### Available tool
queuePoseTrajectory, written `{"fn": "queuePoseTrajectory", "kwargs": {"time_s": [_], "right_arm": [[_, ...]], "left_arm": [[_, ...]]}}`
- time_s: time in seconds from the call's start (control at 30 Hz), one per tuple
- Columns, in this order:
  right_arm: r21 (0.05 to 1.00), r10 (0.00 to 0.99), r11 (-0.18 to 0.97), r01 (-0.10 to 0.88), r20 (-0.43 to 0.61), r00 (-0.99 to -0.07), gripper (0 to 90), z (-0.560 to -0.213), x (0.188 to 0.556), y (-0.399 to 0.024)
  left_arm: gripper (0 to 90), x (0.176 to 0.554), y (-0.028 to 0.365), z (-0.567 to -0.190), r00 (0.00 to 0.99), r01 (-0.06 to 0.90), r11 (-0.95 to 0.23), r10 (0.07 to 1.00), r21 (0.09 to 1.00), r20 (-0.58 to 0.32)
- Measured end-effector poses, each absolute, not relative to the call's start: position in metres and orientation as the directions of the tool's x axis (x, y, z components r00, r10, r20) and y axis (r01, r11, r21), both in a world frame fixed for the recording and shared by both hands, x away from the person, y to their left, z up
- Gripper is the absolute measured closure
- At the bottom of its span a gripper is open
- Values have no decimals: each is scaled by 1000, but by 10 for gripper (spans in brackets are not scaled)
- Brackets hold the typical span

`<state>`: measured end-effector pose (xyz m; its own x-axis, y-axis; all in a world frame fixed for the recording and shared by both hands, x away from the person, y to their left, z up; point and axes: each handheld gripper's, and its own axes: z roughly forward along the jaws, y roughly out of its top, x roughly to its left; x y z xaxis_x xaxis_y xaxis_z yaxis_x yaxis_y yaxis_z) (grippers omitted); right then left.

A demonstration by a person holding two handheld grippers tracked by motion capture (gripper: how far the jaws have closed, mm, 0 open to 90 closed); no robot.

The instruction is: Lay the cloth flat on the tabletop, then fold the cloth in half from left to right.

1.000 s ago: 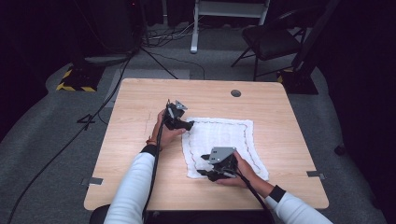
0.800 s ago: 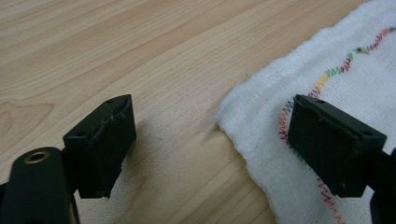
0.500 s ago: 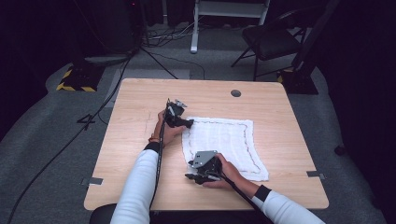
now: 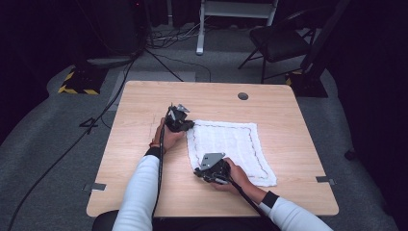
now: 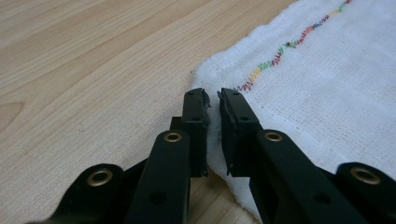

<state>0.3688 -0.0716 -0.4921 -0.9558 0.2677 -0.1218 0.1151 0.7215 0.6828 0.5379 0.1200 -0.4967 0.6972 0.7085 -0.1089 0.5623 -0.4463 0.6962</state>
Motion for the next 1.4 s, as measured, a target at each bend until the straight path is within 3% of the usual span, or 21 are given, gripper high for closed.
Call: {"fn": "queuePoseTrajectory", "kwargs": {"time_s": [0.27,0.73,1.4], "right_arm": [[689,266,717,105,-131,-955,845,-490,366,-70],[713,244,697,75,-138,-960,848,-480,366,-55],[755,242,654,30,-172,-955,848,-459,358,-49]], "left_arm": [[838,534,123,-494,681,552,-453,729,700,-65],[848,520,159,-482,652,556,-424,756,715,-58],[849,508,174,-463,632,514,-371,774,773,-49]]}}
